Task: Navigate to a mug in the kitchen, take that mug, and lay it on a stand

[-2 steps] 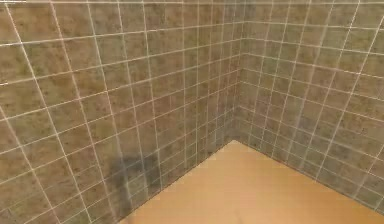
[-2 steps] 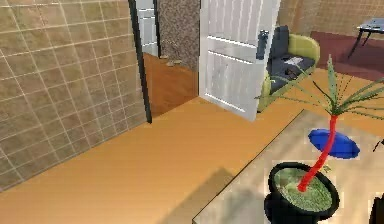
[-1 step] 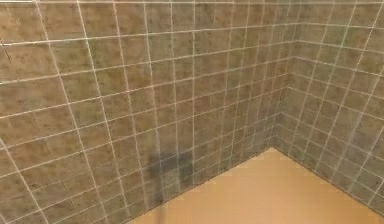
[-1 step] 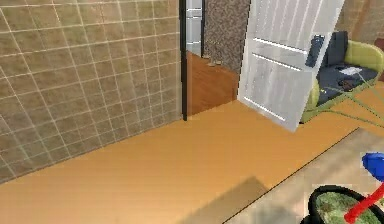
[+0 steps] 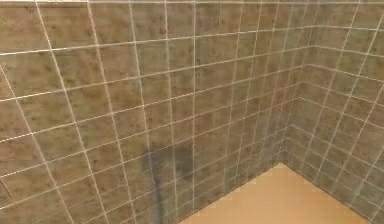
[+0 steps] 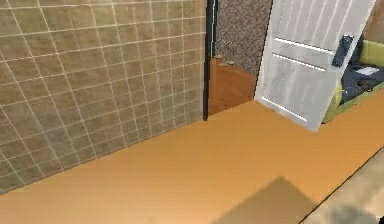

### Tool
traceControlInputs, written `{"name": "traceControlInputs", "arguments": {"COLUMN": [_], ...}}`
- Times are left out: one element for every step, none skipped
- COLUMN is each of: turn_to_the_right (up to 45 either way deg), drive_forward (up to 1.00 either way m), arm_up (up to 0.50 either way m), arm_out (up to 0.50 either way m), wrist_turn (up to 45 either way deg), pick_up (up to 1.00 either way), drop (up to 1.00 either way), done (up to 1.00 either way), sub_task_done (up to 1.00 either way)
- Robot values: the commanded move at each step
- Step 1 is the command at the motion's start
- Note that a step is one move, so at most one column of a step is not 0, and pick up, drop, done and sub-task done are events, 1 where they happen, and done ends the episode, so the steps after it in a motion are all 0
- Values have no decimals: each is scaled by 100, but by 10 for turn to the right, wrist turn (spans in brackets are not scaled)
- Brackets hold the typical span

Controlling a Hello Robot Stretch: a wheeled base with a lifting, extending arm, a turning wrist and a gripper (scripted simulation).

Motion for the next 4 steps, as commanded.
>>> {"name": "traceControlInputs", "arguments": {"turn_to_the_right": [-450, -240, 0, -450], "drive_forward": [0, 0, 45, 0], "arm_up": [0, 0, 0, 0], "arm_out": [0, 0, 0, 0], "wrist_turn": [0, 0, 0, 0], "pick_up": [0, 0, 0, 0], "drop": [0, 0, 0, 0], "done": [0, 0, 0, 0], "sub_task_done": [0, 0, 0, 0]}}
